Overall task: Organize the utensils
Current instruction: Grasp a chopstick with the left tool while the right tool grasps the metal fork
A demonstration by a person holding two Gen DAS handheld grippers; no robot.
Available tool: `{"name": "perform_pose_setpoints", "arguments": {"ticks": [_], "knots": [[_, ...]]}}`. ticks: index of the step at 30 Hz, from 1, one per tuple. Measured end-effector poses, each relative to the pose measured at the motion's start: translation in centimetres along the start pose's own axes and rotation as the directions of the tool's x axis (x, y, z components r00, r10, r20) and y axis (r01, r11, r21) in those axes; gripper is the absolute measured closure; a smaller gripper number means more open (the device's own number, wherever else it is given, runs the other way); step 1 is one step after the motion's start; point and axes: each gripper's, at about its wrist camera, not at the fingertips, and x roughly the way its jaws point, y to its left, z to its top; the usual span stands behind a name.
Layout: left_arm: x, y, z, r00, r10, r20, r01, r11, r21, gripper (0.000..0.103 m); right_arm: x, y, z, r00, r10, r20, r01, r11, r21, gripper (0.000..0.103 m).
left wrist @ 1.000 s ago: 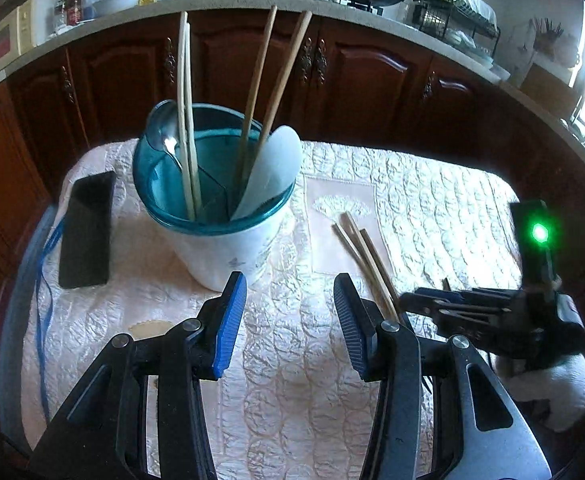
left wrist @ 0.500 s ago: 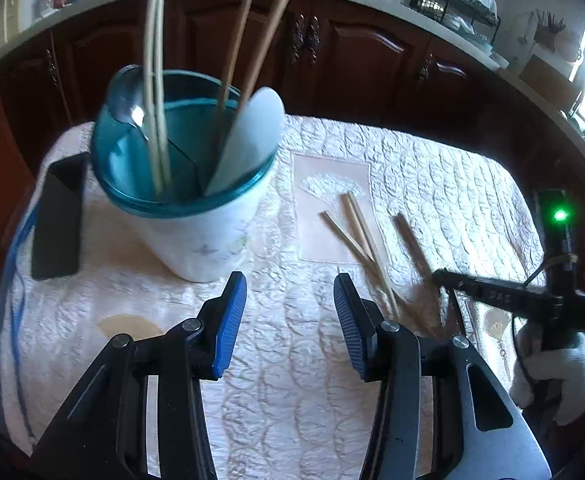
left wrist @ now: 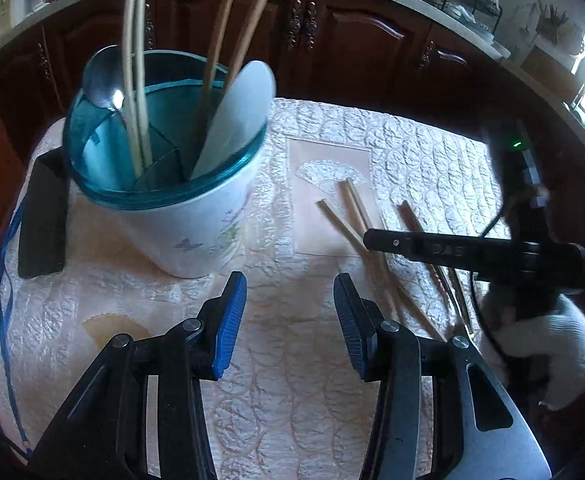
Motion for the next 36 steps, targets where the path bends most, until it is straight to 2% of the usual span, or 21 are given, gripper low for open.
{"name": "perform_pose_setpoints", "arguments": {"ticks": [1, 2, 6, 8, 10, 15, 20, 22, 23, 26, 29, 30, 33, 35, 36], "knots": [[0.0, 0.3, 0.0, 1.000, 0.004, 0.000, -0.004, 1.000, -0.004, 0.058, 0.9, -0.2, 0.2, 1.000, -0.005, -0.013, 0.006, 1.000, 0.013, 0.091], [-0.1, 0.6, 0.0, 1.000, 0.008, 0.000, -0.008, 1.000, -0.007, 0.058, 1.1, -0.6, 0.2, 1.000, -0.002, -0.018, 0.002, 1.000, 0.027, 0.096], [0.2, 2.0, -0.1, 1.000, 0.017, -0.008, -0.017, 0.999, -0.038, 0.058, -0.2, -0.9, -0.5, 0.998, 0.059, 0.007, -0.059, 0.996, 0.062, 0.096], [0.4, 2.6, -0.1, 1.000, 0.019, -0.009, -0.020, 0.998, -0.054, 0.058, -1.1, -0.6, -1.6, 0.995, 0.104, -0.008, -0.103, 0.992, 0.070, 0.096], [0.7, 2.9, -0.3, 1.000, 0.014, -0.023, -0.015, 0.997, -0.076, 0.058, -1.4, 0.3, -3.1, 0.990, 0.133, -0.035, -0.131, 0.990, 0.050, 0.096], [1.3, 2.7, -0.9, 0.997, -0.031, -0.069, 0.025, 0.995, -0.094, 0.058, 0.6, 2.6, -6.8, 0.966, 0.180, -0.183, -0.185, 0.983, -0.008, 0.095], [2.5, 1.6, -0.9, 0.991, -0.073, -0.108, 0.064, 0.994, -0.090, 0.058, -1.5, 1.6, -5.5, 0.990, 0.103, -0.098, -0.108, 0.993, -0.049, 0.091], [3.3, 1.3, -0.7, 0.988, -0.094, -0.123, 0.082, 0.992, -0.098, 0.058, -2.9, 0.3, -4.1, 0.997, 0.055, -0.046, -0.057, 0.997, -0.048, 0.076], [3.7, 1.1, -0.7, 0.987, -0.098, -0.128, 0.086, 0.991, -0.100, 0.058, -3.6, -0.2, -3.6, 1.000, 0.019, -0.021, -0.020, 0.999, -0.051, 0.074], [4.8, 0.5, -0.4, 0.984, -0.109, -0.142, 0.095, 0.990, -0.101, 0.058, -4.6, -1.7, -2.0, 0.995, -0.097, 0.016, 0.097, 0.994, -0.058, 0.074], [5.9, -0.4, -0.1, 0.982, -0.109, -0.155, 0.097, 0.992, -0.084, 0.059, -4.2, -3.1, -0.2, 0.991, -0.130, 0.015, 0.131, 0.991, -0.026, 0.074], [6.3, -0.6, -0.1, 0.981, -0.107, -0.162, 0.095, 0.992, -0.078, 0.061, -3.9, -3.7, 0.3, 0.990, -0.140, 0.009, 0.140, 0.990, -0.019, 0.074], [7.4, -1.0, -0.2, 0.977, -0.113, -0.182, 0.103, 0.993, -0.066, 0.077, -2.3, -4.1, 1.5, 0.988, -0.153, -0.023, 0.153, 0.988, -0.012, 0.074], [7.8, -1.2, -0.1, 0.982, -0.099, -0.163, 0.093, 0.995, -0.043, 0.090, -0.9, -4.5, 2.5, 0.986, -0.164, -0.038, 0.163, 0.986, -0.028, 0.081], [8.0, -1.2, -0.1, 0.981, -0.105, -0.162, 0.100, 0.994, -0.039, 0.092, -0.5, -4.4, 2.5, 0.983, -0.180, -0.035, 0.179, 0.983, -0.037, 0.089]]}}
